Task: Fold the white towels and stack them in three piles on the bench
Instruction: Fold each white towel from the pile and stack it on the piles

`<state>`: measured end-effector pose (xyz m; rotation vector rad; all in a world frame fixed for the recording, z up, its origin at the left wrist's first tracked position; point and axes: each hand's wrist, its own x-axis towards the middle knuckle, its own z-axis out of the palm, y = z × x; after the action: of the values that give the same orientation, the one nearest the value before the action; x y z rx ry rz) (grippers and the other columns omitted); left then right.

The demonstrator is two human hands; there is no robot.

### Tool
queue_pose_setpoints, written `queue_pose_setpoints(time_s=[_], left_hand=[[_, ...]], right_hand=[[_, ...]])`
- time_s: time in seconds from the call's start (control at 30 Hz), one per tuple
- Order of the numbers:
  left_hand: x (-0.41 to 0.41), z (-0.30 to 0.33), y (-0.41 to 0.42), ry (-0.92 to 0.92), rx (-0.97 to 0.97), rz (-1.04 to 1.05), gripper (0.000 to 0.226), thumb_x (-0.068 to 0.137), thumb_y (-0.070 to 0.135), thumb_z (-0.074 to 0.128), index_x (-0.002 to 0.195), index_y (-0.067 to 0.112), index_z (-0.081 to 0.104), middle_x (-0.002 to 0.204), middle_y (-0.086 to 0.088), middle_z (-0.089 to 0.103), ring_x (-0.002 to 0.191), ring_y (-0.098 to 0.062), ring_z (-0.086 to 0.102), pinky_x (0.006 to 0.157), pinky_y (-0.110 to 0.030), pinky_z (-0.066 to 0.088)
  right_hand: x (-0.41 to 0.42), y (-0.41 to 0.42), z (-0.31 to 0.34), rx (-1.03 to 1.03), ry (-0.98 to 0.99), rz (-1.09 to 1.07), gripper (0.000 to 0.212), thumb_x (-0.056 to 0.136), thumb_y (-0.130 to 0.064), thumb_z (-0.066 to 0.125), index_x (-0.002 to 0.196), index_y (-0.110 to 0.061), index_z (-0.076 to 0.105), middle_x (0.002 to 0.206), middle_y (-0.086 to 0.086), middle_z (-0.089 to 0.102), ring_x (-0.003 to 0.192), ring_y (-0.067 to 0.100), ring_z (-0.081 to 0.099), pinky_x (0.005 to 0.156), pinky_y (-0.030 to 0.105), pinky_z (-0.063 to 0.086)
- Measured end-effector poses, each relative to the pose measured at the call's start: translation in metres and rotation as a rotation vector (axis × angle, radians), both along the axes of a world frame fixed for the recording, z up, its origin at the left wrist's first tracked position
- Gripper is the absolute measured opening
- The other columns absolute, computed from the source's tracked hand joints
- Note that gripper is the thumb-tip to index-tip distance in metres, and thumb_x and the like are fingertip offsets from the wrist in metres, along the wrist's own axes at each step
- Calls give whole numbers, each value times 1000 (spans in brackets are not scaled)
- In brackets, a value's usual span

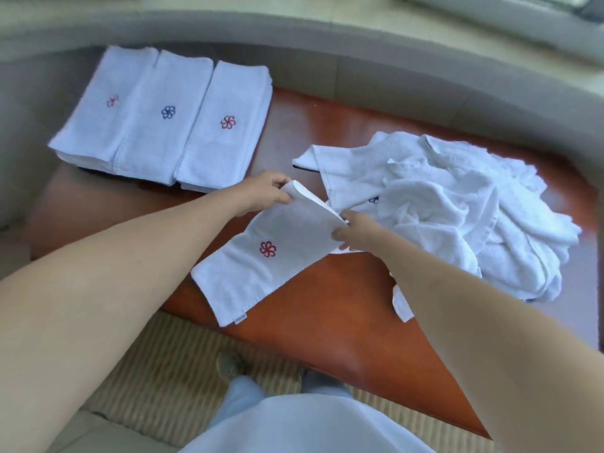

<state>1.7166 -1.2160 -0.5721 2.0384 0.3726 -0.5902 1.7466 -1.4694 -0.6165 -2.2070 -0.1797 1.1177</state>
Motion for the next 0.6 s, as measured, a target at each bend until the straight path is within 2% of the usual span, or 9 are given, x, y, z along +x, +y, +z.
queue_pose_setpoints(time_s=[0.07, 0.13, 0.2, 0.27, 0.33, 0.4, 0.5, 0.6], left_hand=[[-11, 20, 33, -56, -9, 80, 24, 88, 10, 72, 112, 14, 75, 109, -4, 76, 101, -21, 71, 87, -39, 54], [-23, 37, 68, -90, -38, 158, 20, 89, 7, 70, 108, 6, 73, 105, -10, 75, 92, -22, 66, 81, -40, 50], [-37, 51, 102, -150, -27, 205, 22, 88, 5, 68, 109, -2, 68, 101, -14, 71, 92, -20, 62, 88, -38, 49], [-53, 65, 135, -205, -22, 247, 23, 89, 5, 67, 110, -6, 65, 96, -12, 66, 92, -19, 59, 91, -36, 49], [-69, 77, 165, -252, -47, 280, 23, 92, 7, 67, 111, -6, 65, 99, -11, 67, 94, -17, 61, 95, -37, 52], [-84, 89, 196, -297, -83, 295, 19, 94, 10, 68, 110, 0, 69, 103, -11, 73, 93, -12, 66, 93, -34, 54], [-103, 104, 240, -349, -112, 270, 12, 95, 17, 69, 105, 13, 74, 101, 2, 76, 92, -6, 69, 88, -27, 54], [-118, 117, 281, -397, -75, 224, 19, 94, 26, 69, 105, 10, 72, 95, 4, 70, 89, -10, 60, 89, -30, 51]], right_hand=[[8, 30, 28, -4, -101, 81, 20, 89, -13, 61, 108, -8, 61, 96, 9, 69, 63, 17, 72, 43, 15, 44], [11, 61, 57, -6, -201, 148, 9, 88, -14, 60, 96, -14, 65, 83, 3, 69, 61, 16, 72, 44, 14, 43], [8, 95, 83, 2, -288, 191, 11, 89, -12, 59, 82, -21, 62, 75, 1, 67, 67, 21, 74, 53, 20, 52], [0, 128, 107, 2, -346, 213, 13, 90, -11, 59, 79, -17, 60, 75, 4, 66, 70, 24, 74, 69, 35, 61], [-13, 160, 130, 3, -405, 216, 12, 90, -10, 59, 79, -13, 60, 74, 3, 64, 67, 20, 72, 76, 37, 58], [-27, 190, 150, 8, -437, 192, 8, 90, -9, 57, 83, -9, 62, 74, 3, 63, 68, 22, 73, 72, 34, 57], [-47, 231, 178, -18, -490, 175, 9, 90, -10, 55, 87, -7, 63, 70, 0, 64, 58, 15, 69, 57, 23, 47], [-64, 265, 199, -6, -519, 135, 12, 90, -9, 54, 91, -2, 63, 73, 2, 62, 59, 15, 71, 60, 25, 48]])
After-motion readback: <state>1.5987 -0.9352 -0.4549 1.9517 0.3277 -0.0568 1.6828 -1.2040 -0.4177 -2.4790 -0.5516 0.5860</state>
